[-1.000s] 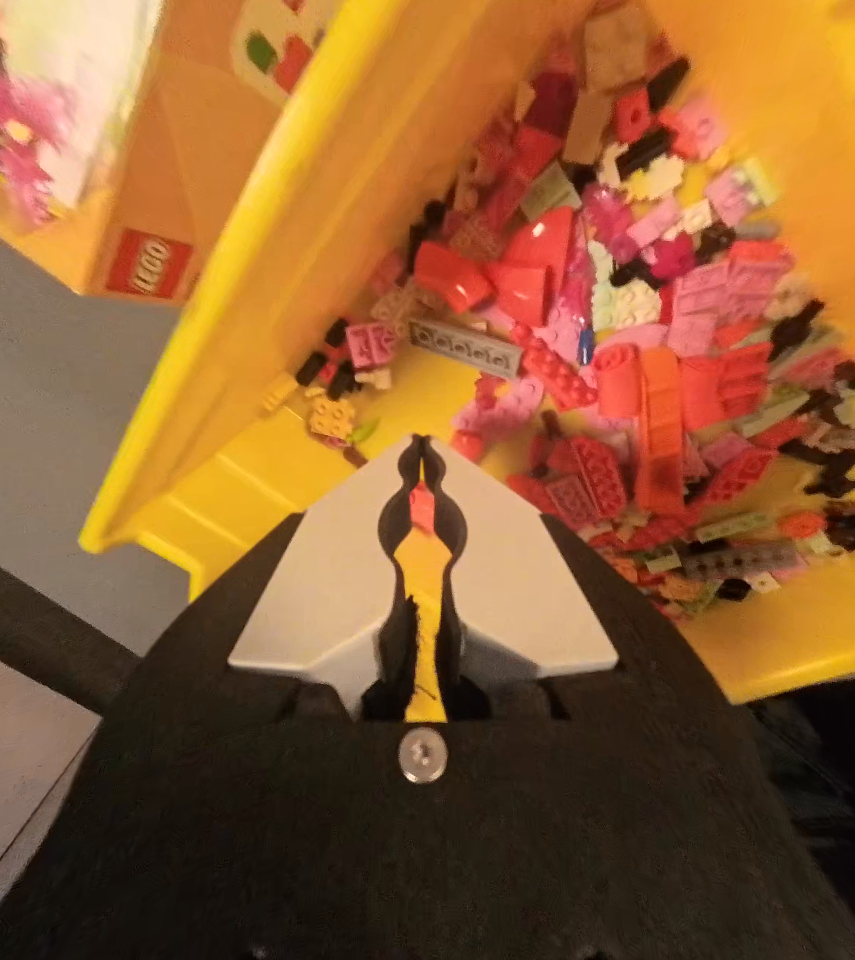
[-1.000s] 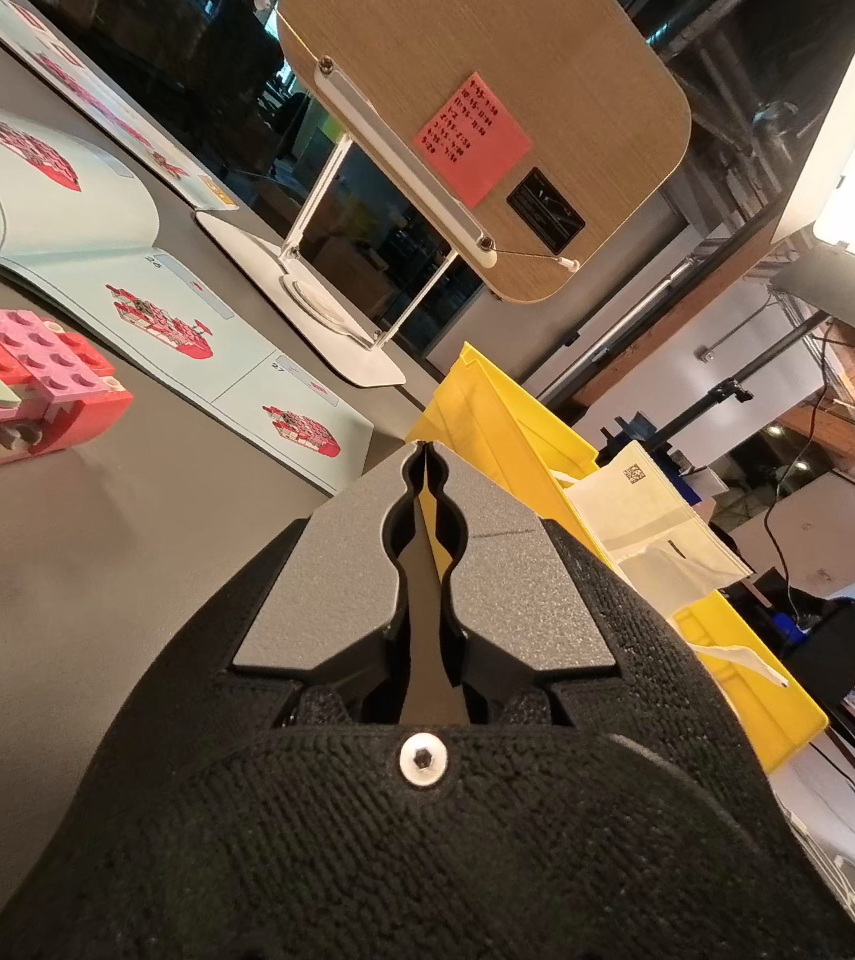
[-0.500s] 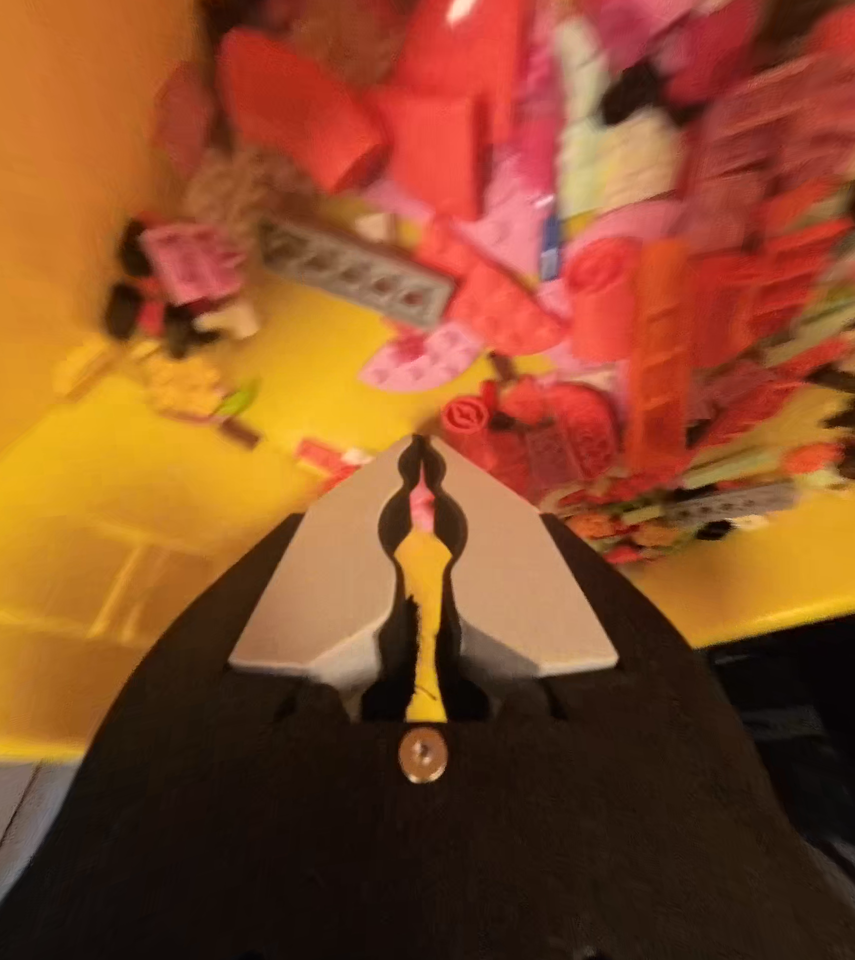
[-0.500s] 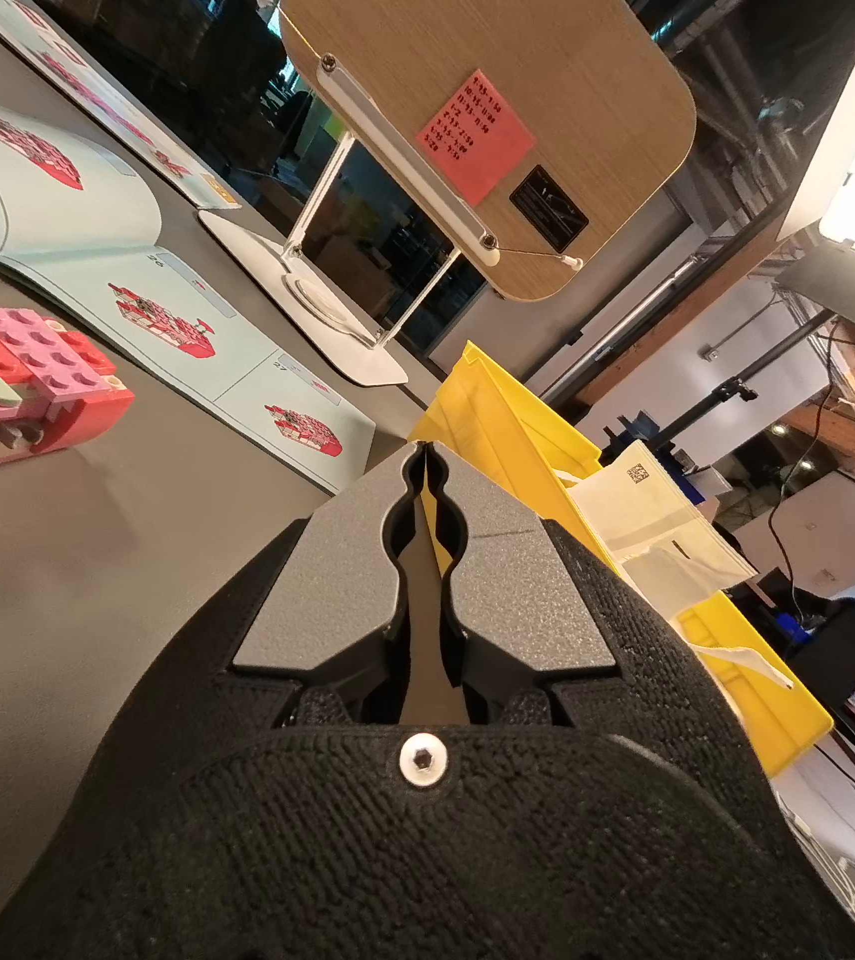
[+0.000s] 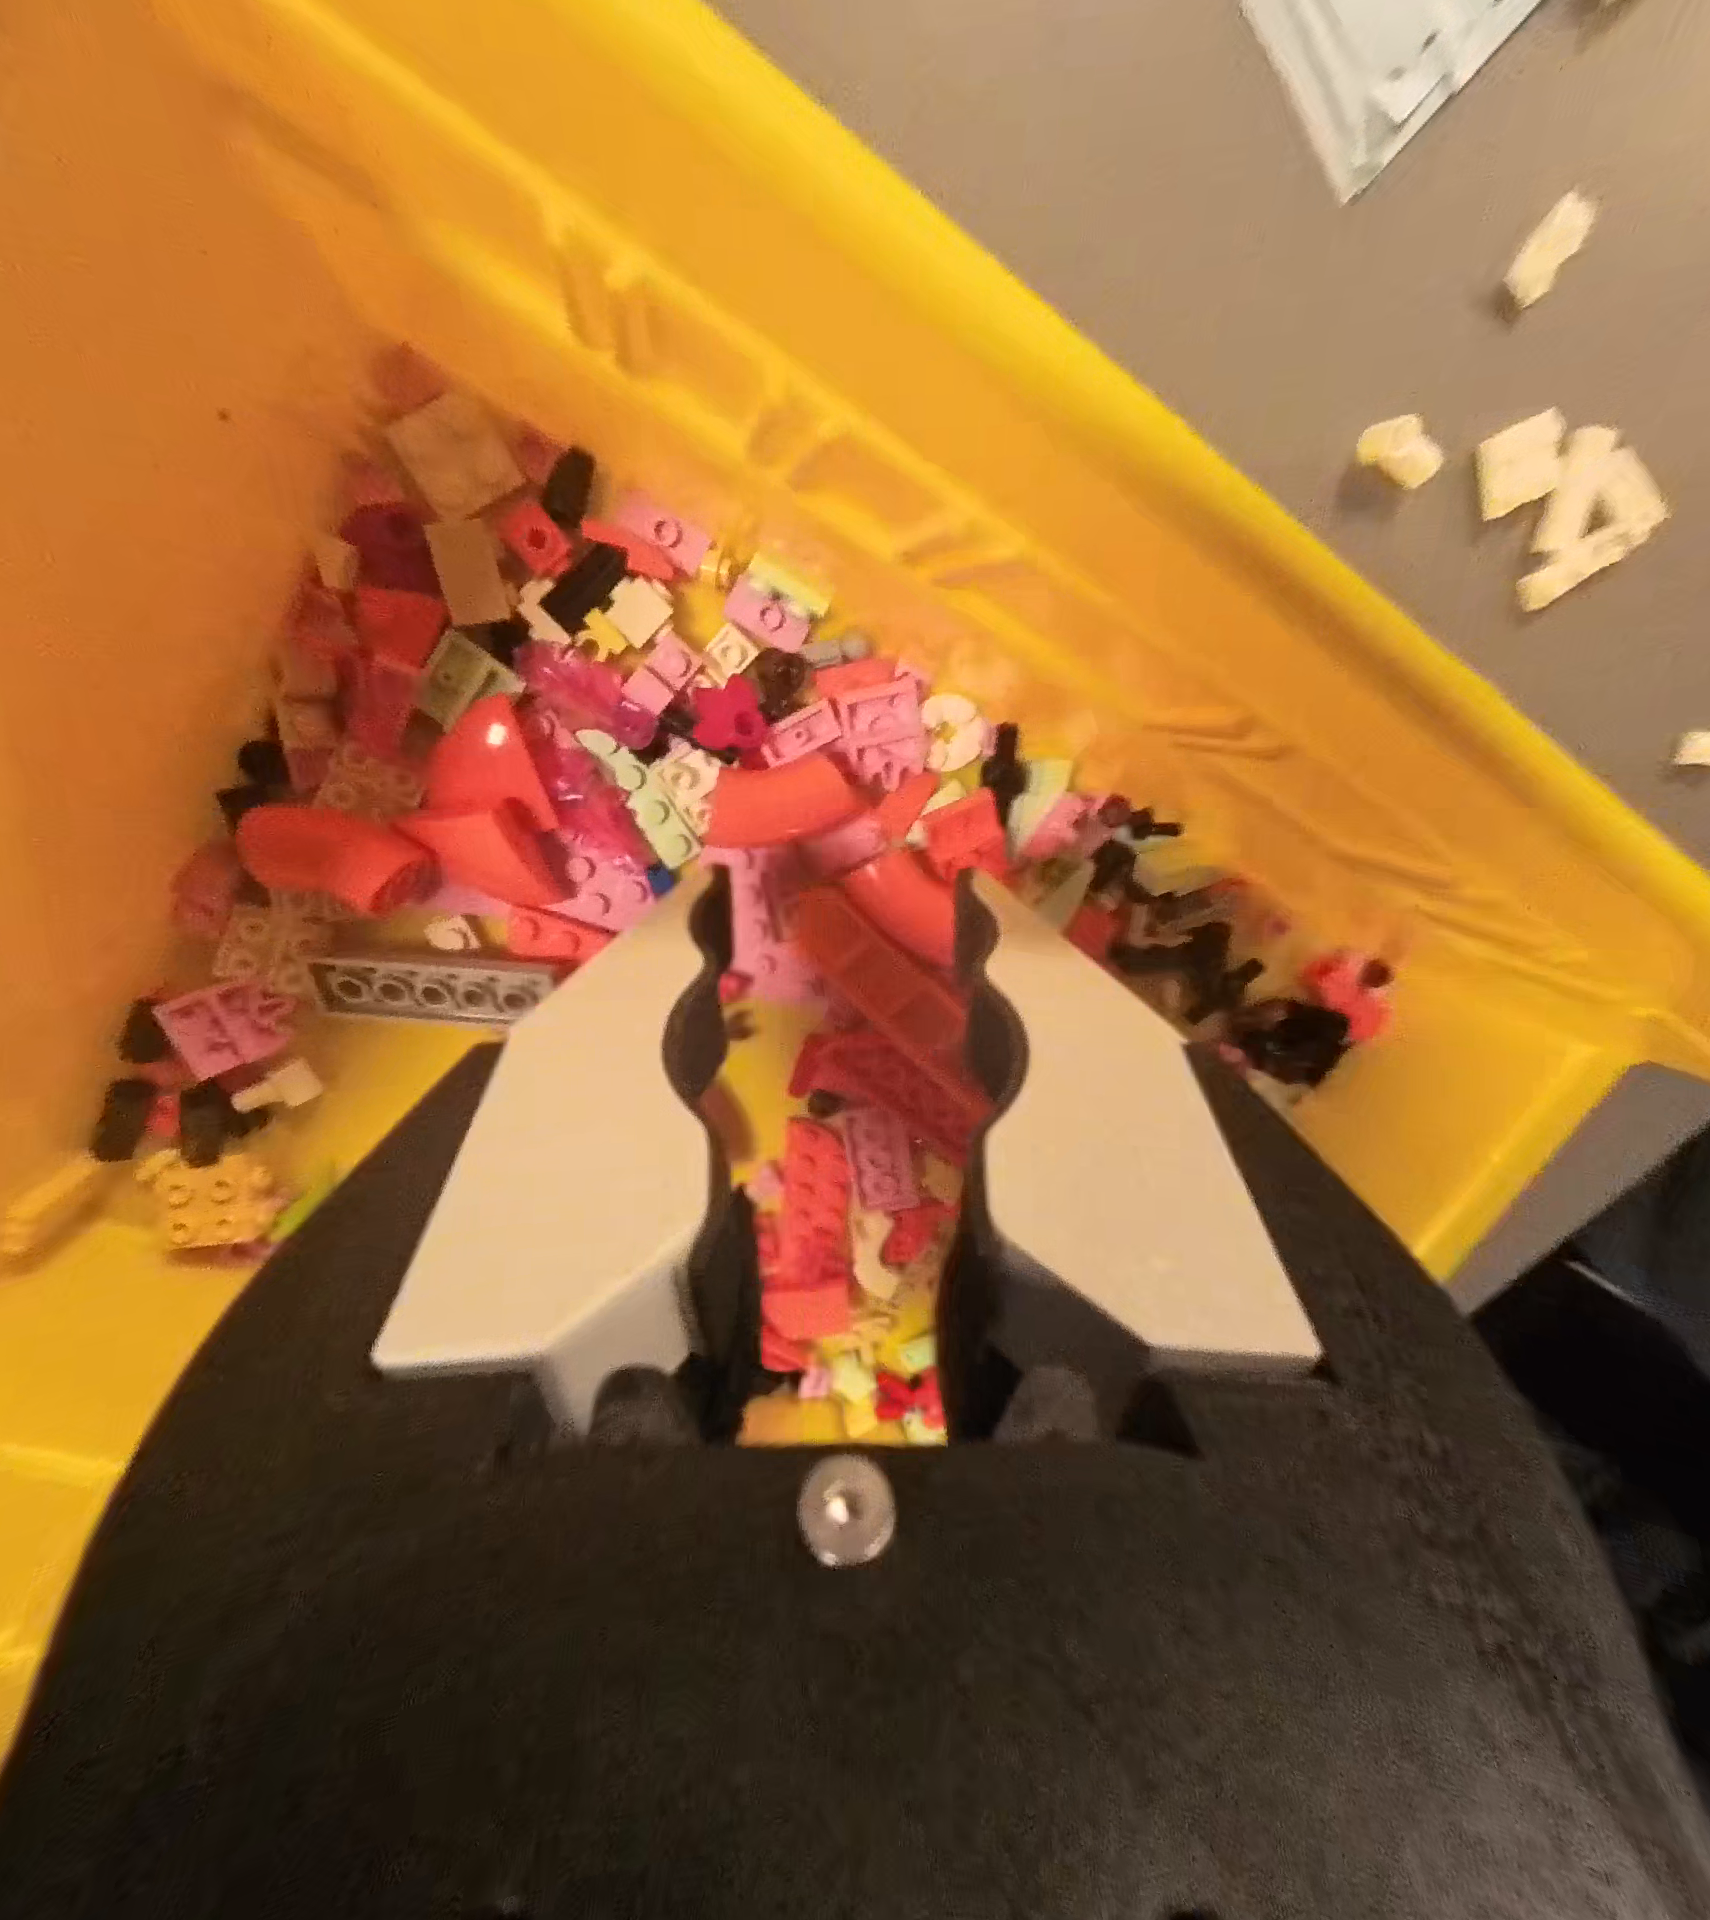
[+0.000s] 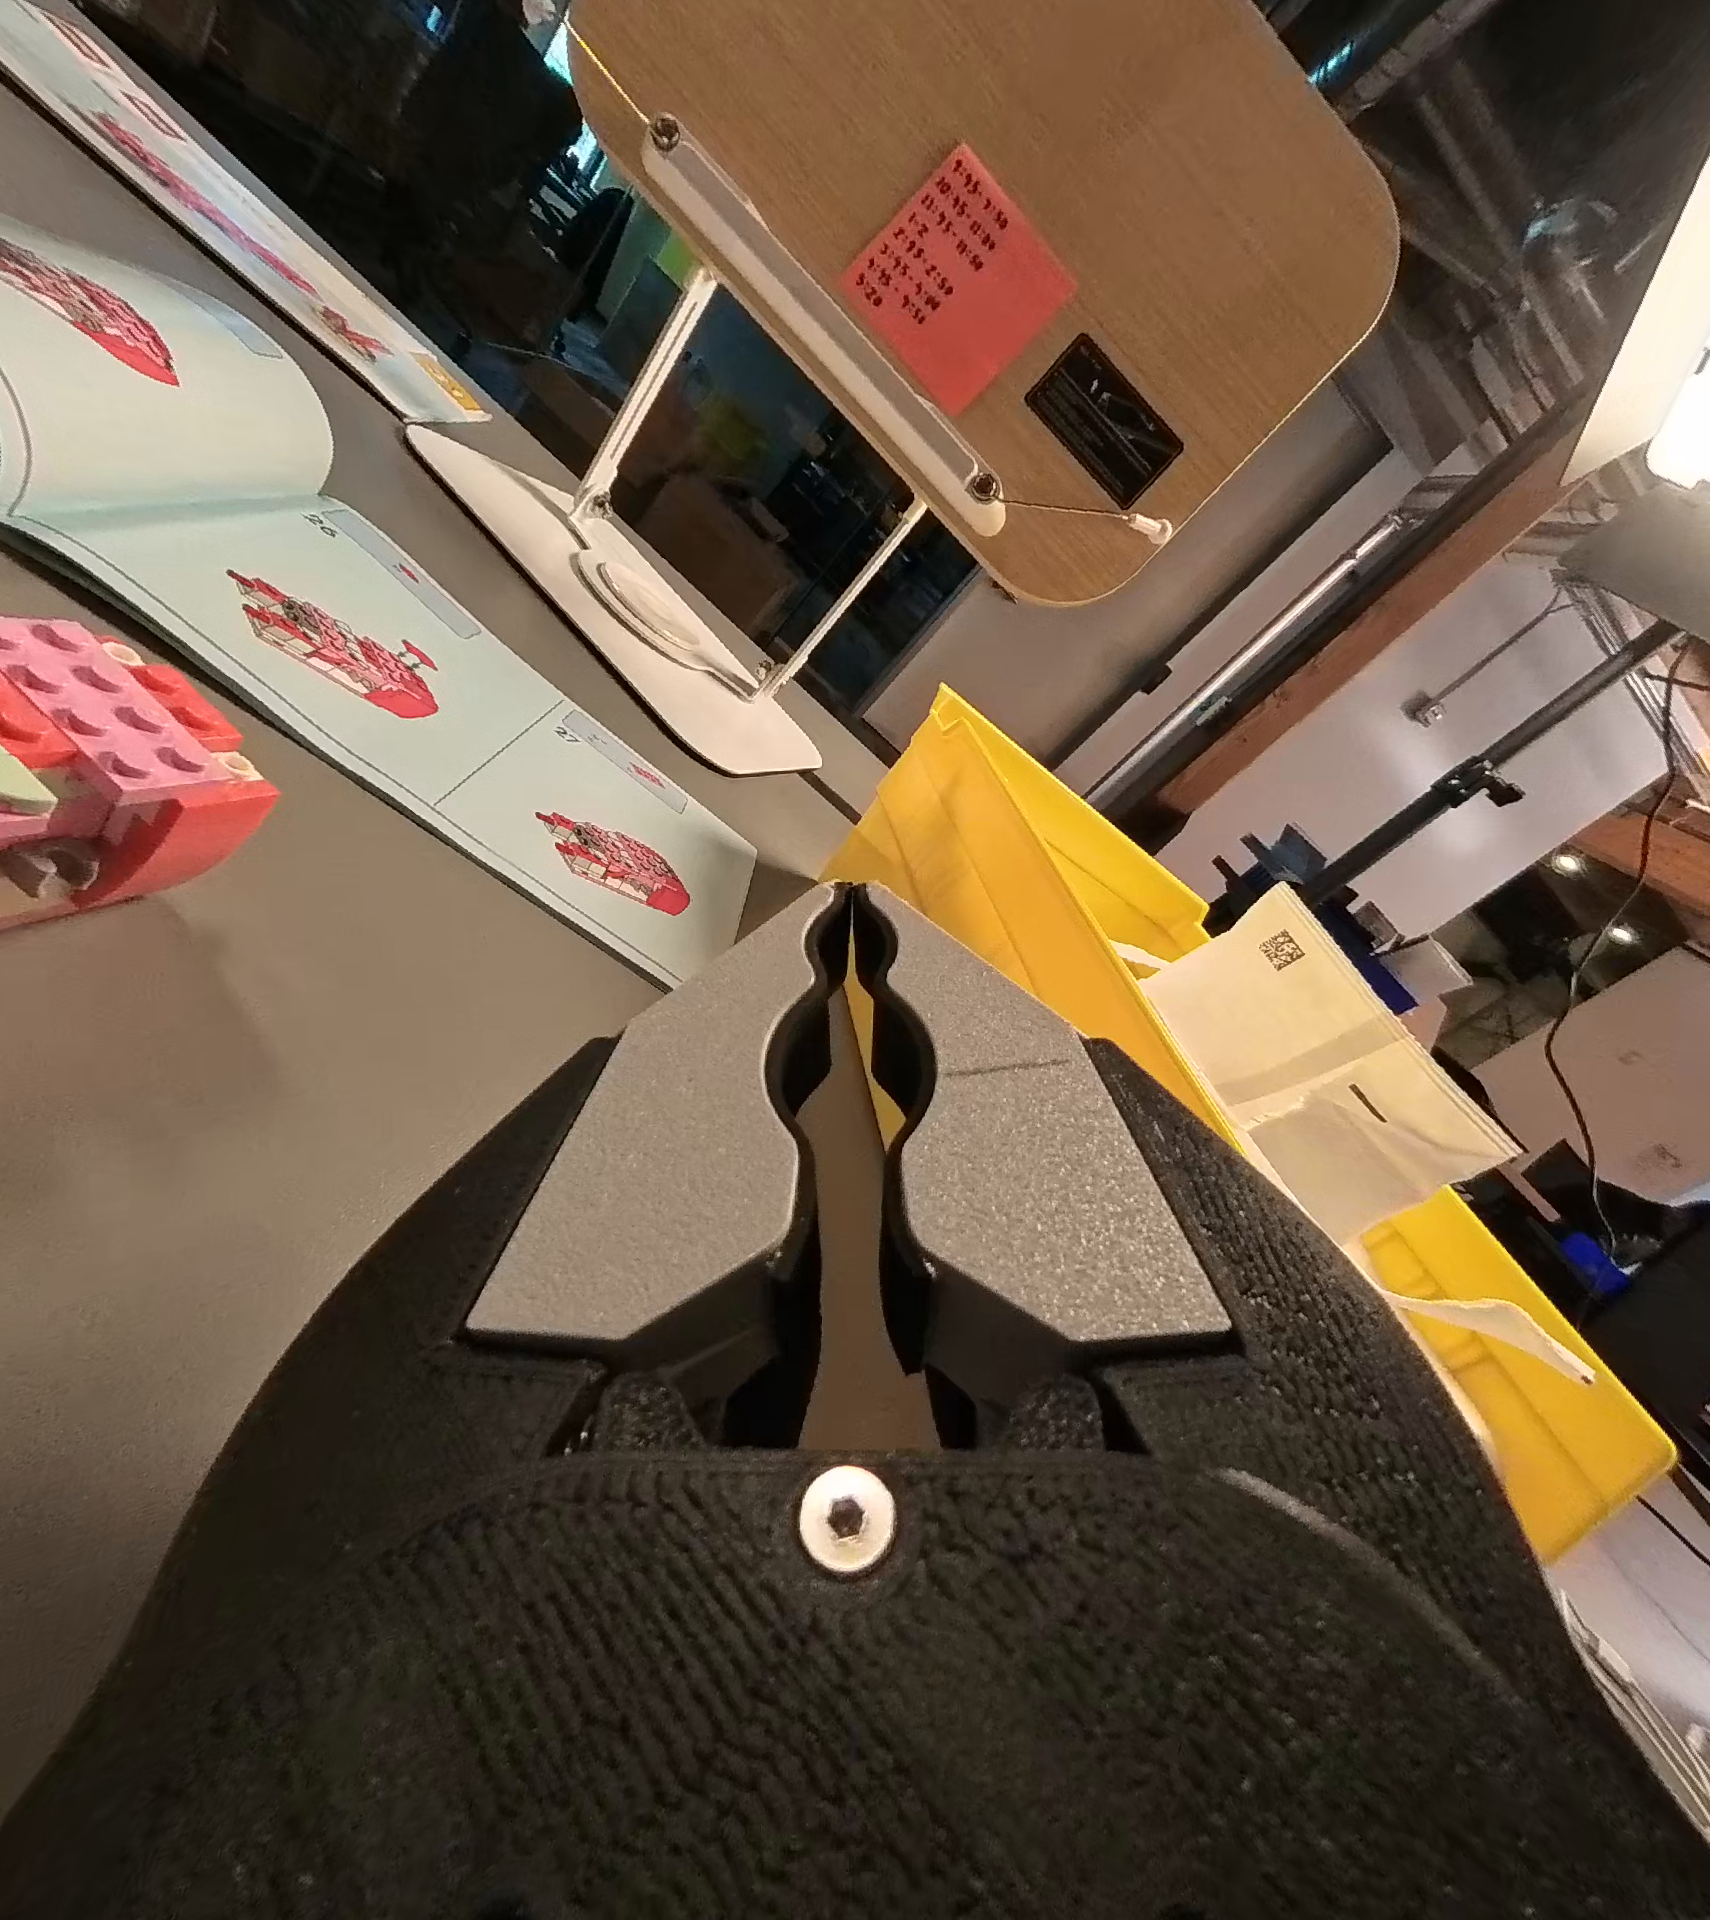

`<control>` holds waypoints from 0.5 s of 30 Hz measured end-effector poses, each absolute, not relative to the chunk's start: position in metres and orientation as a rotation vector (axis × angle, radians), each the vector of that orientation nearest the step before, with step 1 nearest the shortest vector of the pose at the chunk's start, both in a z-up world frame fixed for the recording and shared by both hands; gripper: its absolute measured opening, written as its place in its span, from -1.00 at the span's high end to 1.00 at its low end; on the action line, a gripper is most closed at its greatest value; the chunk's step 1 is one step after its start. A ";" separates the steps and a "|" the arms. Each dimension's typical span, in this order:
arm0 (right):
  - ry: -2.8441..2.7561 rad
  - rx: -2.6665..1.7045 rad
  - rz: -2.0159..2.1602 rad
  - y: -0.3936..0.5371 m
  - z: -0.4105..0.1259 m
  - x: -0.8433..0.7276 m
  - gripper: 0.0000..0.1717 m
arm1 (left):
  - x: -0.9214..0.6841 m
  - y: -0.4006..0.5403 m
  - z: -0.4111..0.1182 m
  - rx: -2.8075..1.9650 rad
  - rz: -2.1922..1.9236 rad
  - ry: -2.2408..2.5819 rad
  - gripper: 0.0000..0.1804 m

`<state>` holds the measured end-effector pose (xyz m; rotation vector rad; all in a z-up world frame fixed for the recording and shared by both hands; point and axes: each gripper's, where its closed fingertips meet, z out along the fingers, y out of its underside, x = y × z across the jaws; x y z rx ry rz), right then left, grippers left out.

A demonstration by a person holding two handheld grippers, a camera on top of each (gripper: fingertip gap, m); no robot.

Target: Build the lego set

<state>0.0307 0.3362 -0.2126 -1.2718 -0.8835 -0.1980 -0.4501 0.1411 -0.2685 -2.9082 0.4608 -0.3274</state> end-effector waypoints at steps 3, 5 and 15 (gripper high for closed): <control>-0.884 -1.271 -0.198 0.336 -0.212 0.031 1.00 | -0.456 0.131 -0.282 -2.984 -0.220 0.516 0.29; -0.883 -1.270 -0.198 0.336 -0.212 0.031 1.00 | -0.462 0.123 -0.289 -3.027 -0.121 0.564 0.21; -0.882 -1.267 -0.194 0.335 -0.211 0.031 1.00 | -0.538 0.119 -0.277 -3.058 0.422 0.496 0.47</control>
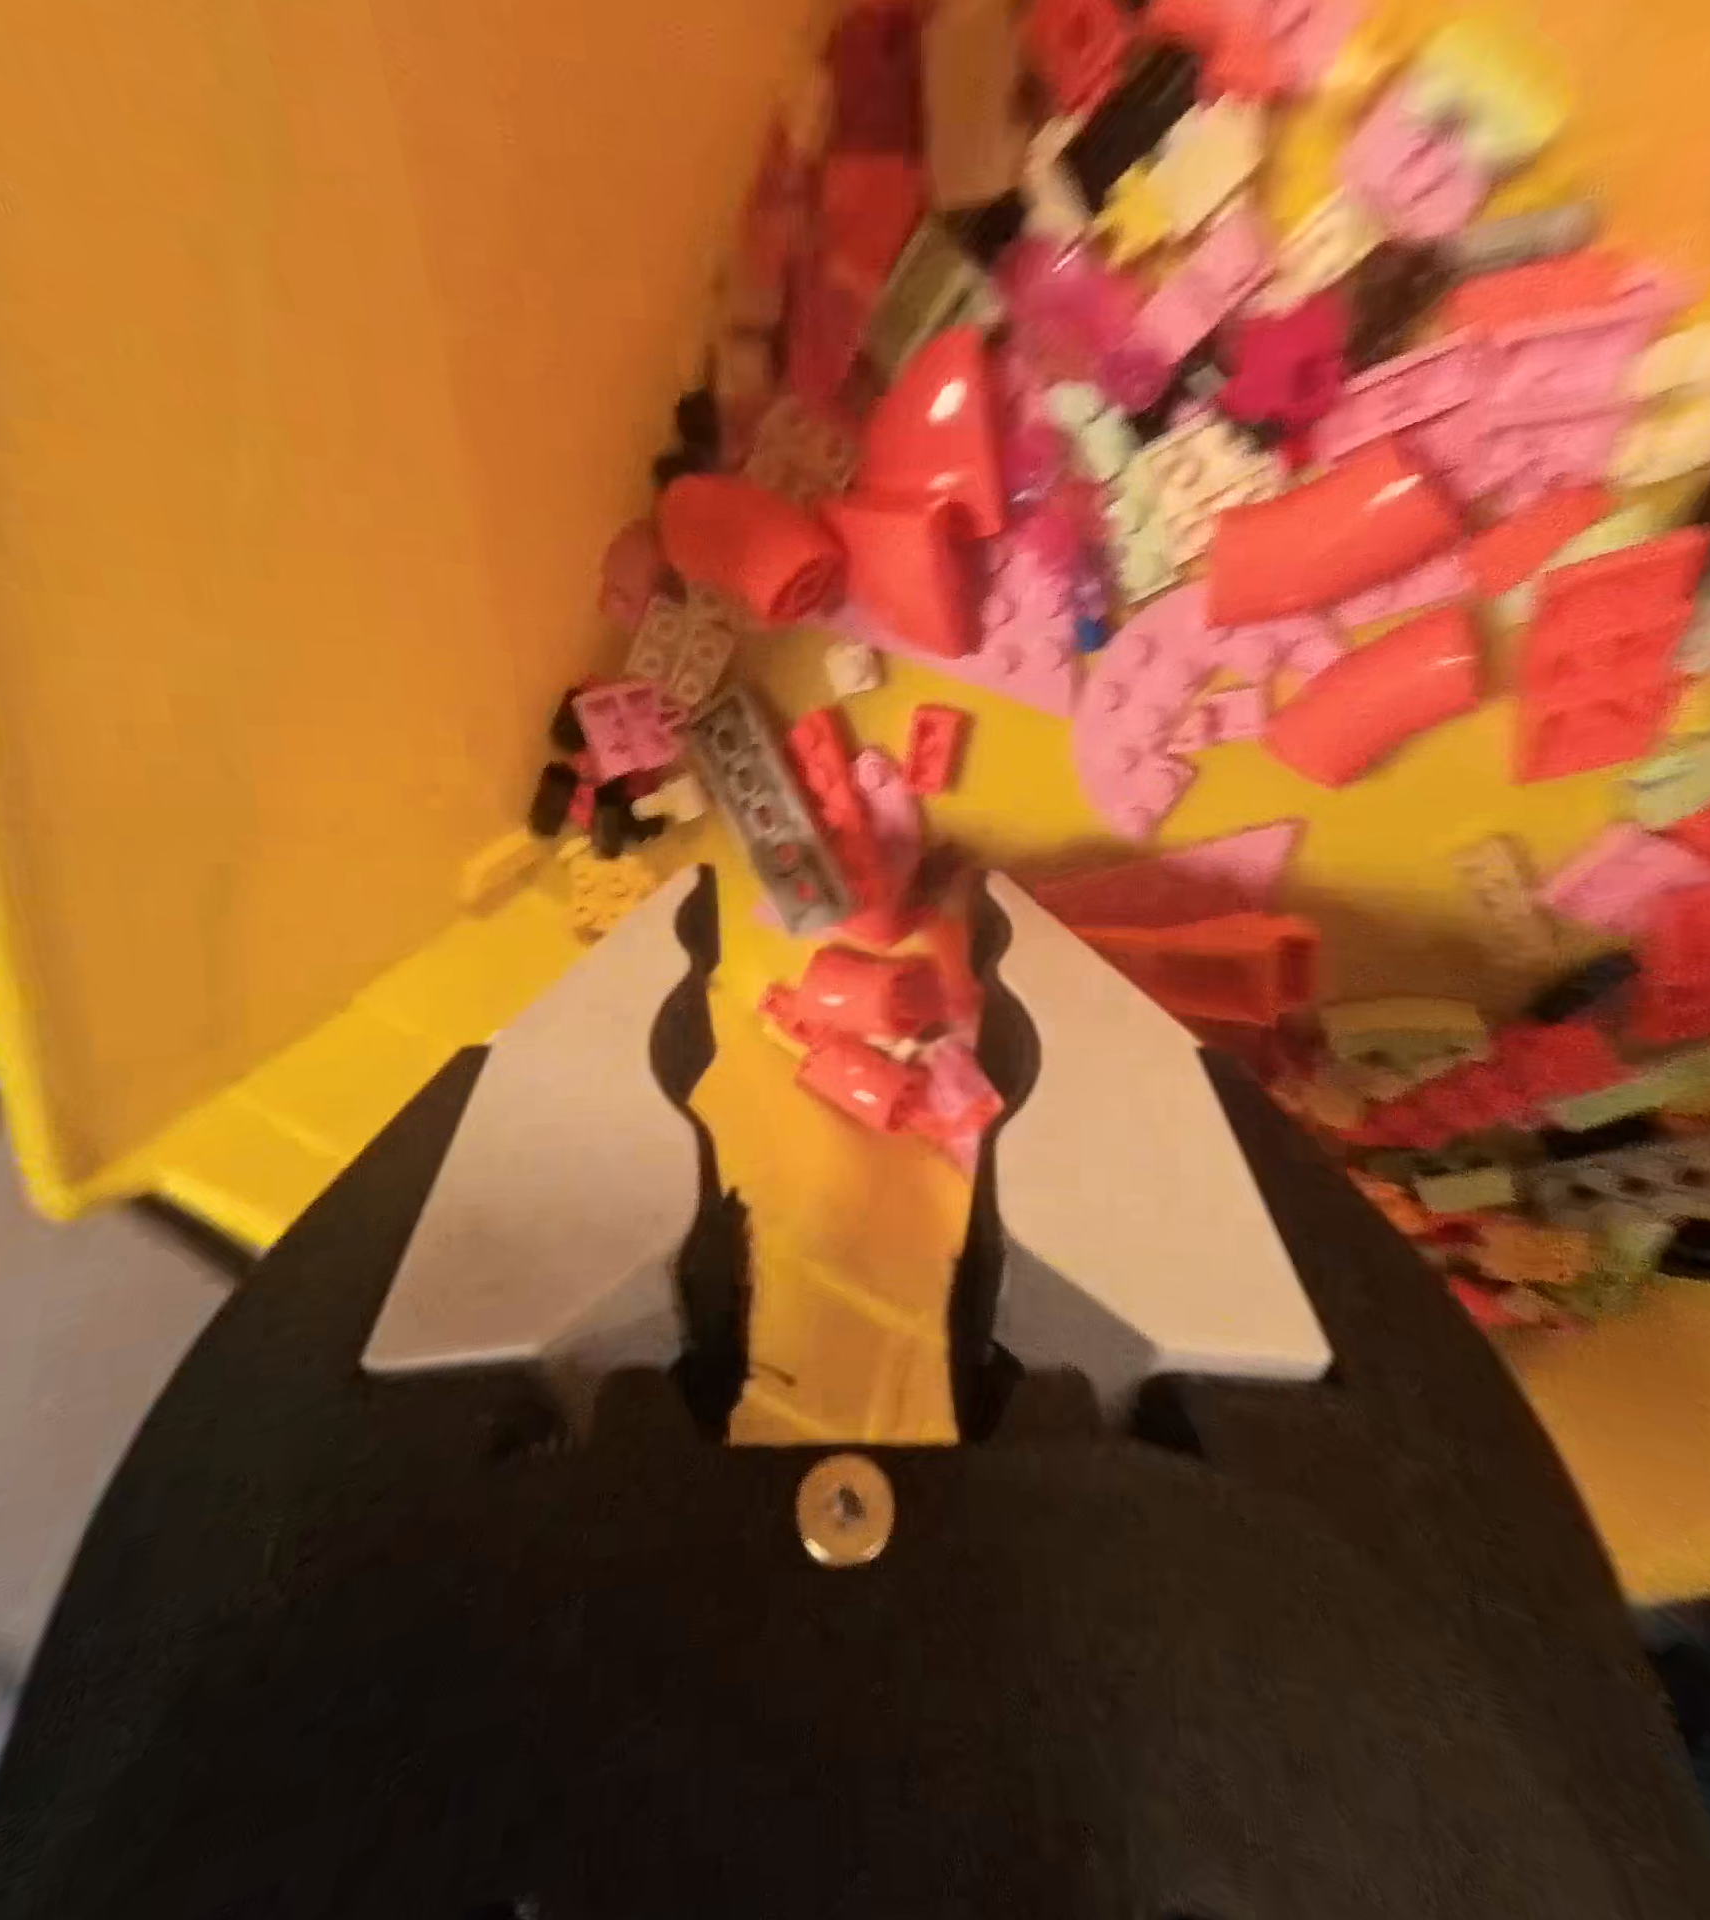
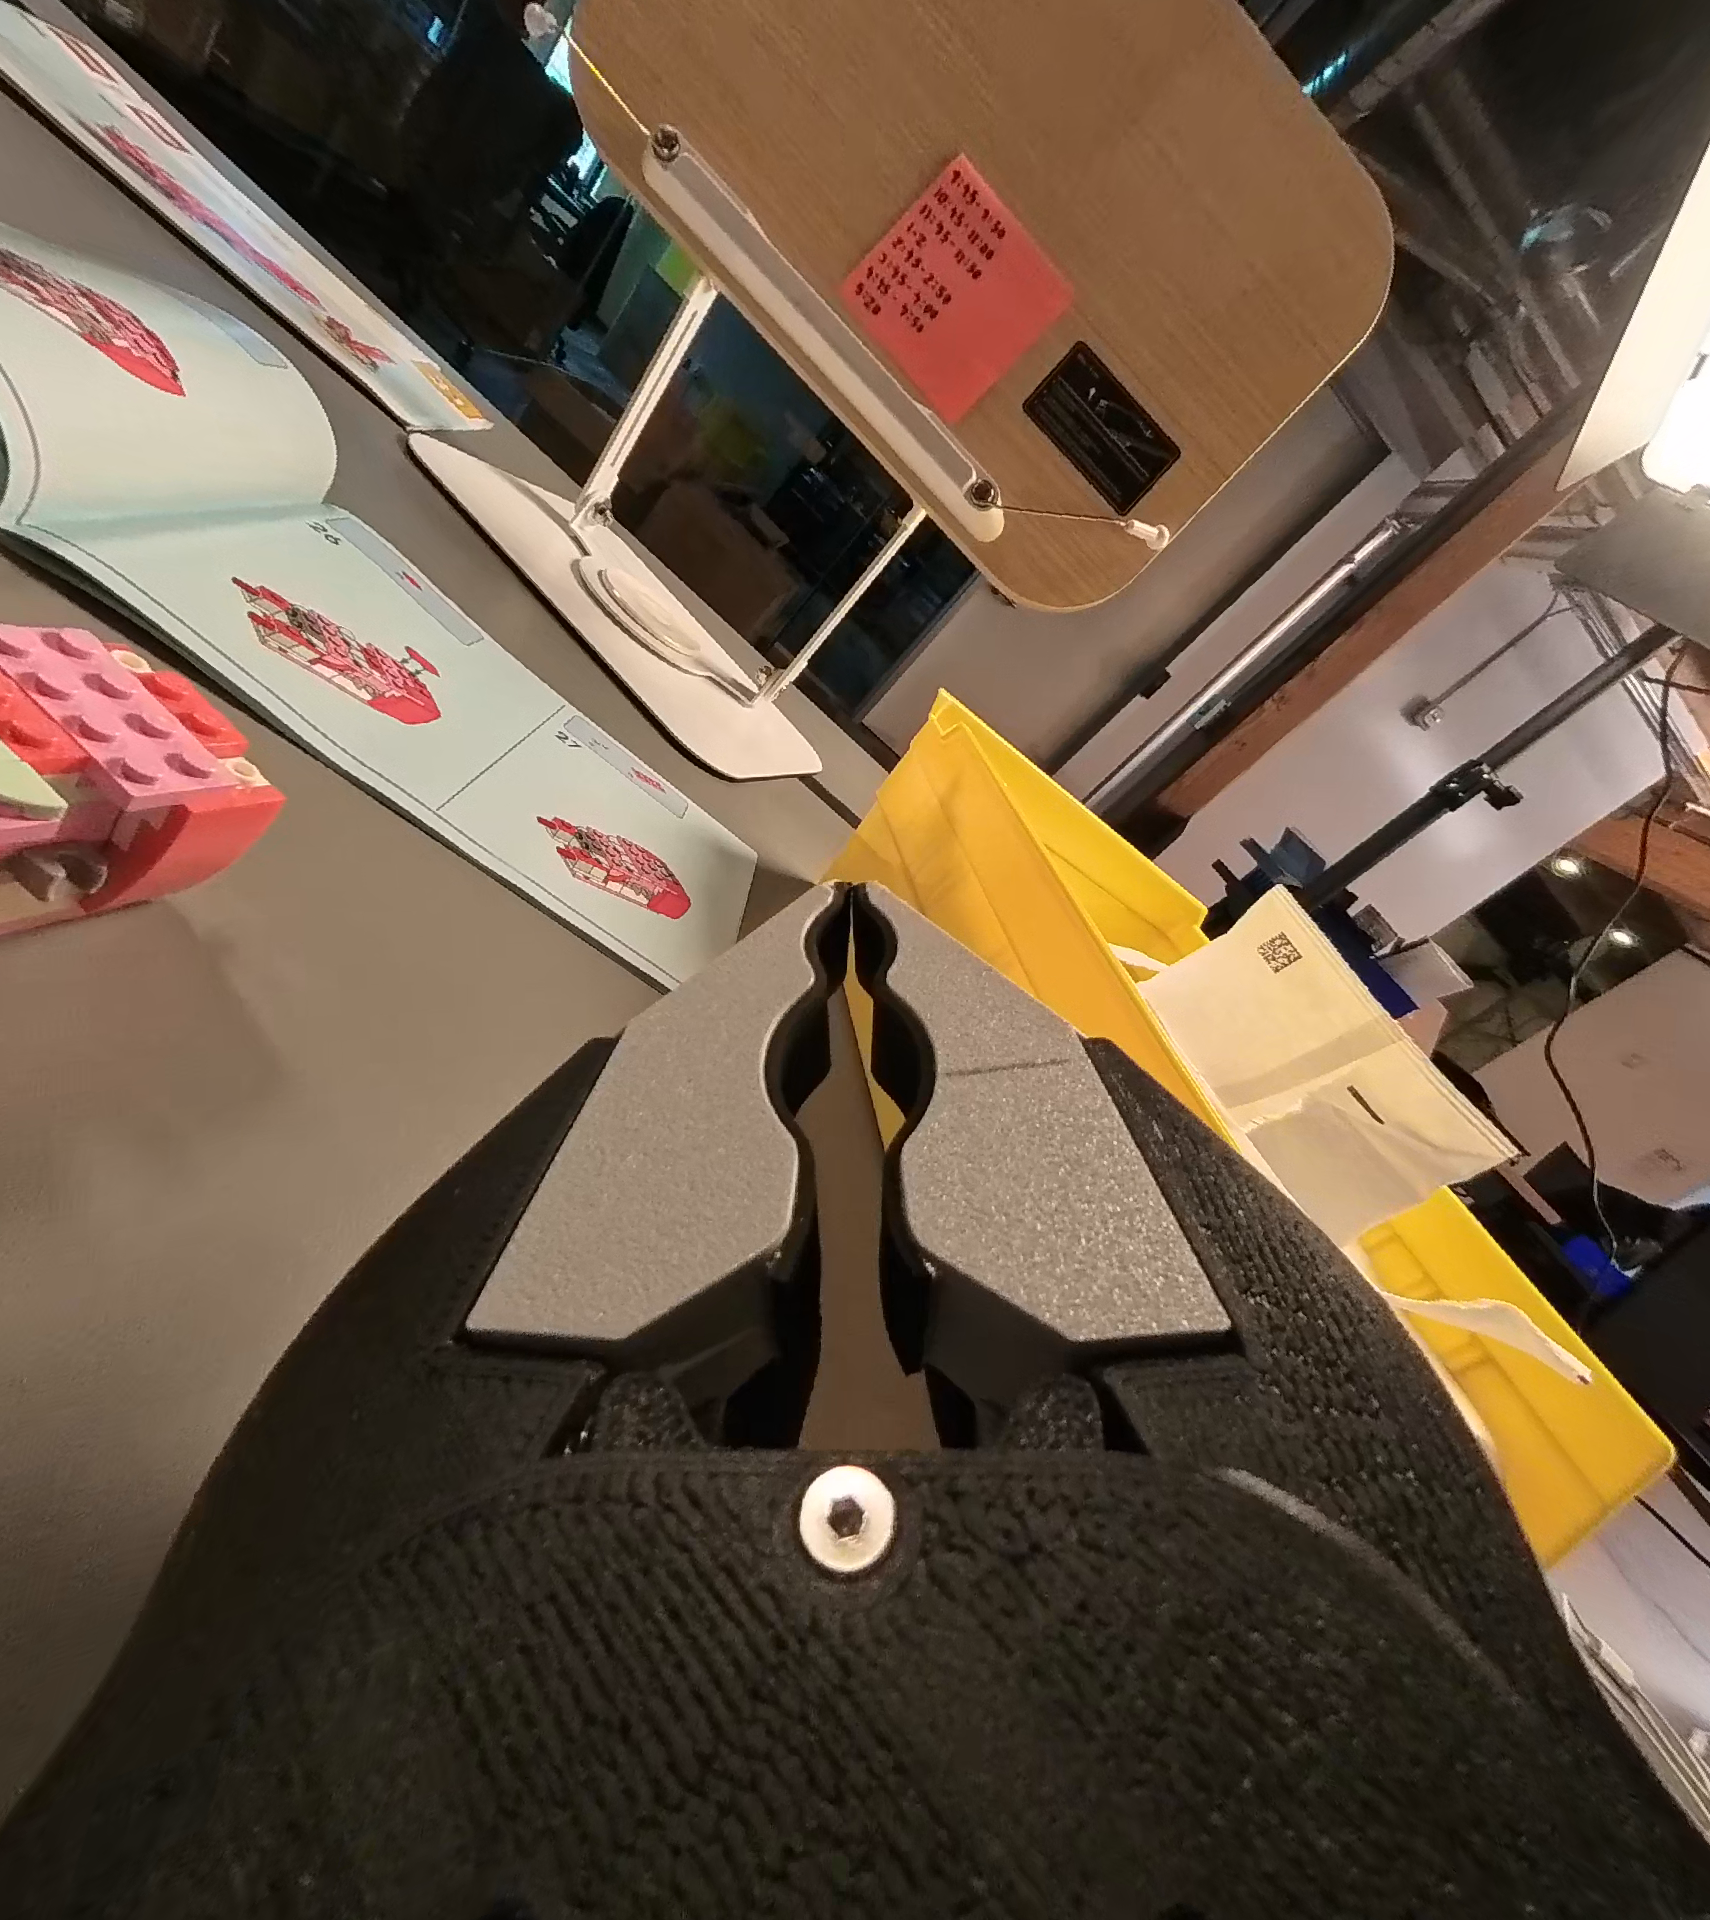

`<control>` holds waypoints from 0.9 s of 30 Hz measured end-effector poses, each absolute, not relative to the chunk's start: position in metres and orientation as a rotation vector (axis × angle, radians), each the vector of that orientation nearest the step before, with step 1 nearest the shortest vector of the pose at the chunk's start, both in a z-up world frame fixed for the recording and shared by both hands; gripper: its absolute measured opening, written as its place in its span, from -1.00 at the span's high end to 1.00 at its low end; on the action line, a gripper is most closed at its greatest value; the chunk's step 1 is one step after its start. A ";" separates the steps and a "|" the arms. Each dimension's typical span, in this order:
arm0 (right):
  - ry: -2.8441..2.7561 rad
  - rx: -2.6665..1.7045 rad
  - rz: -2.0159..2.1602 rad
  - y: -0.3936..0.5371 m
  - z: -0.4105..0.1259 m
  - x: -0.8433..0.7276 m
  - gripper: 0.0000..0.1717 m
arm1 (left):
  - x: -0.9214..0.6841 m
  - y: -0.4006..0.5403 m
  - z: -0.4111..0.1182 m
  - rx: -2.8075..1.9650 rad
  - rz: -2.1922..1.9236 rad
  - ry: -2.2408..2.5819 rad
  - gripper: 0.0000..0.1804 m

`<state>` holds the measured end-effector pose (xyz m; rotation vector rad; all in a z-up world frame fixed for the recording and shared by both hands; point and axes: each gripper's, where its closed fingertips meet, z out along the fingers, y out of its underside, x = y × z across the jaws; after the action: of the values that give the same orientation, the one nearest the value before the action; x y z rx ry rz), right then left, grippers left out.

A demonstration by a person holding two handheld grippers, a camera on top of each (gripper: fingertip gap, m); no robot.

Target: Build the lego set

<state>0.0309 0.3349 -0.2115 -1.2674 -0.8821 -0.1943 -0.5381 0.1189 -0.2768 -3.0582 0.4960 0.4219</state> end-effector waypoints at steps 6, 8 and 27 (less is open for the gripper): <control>-0.891 -1.268 -0.194 0.335 -0.213 0.030 1.00 | -0.465 0.133 -0.268 -2.890 -0.125 0.560 0.06; -0.892 -1.267 -0.195 0.335 -0.213 0.029 1.00 | -0.460 0.138 -0.271 -2.871 -0.070 0.579 -0.14; -0.896 -1.269 -0.177 0.334 -0.213 0.028 1.00 | -0.503 0.122 -0.299 -3.056 -0.012 0.068 -0.26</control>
<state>0.0282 0.3339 -0.2129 -1.2685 -0.8959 -0.1768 -0.5025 0.1218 -0.2993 -3.0564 0.0678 -0.0119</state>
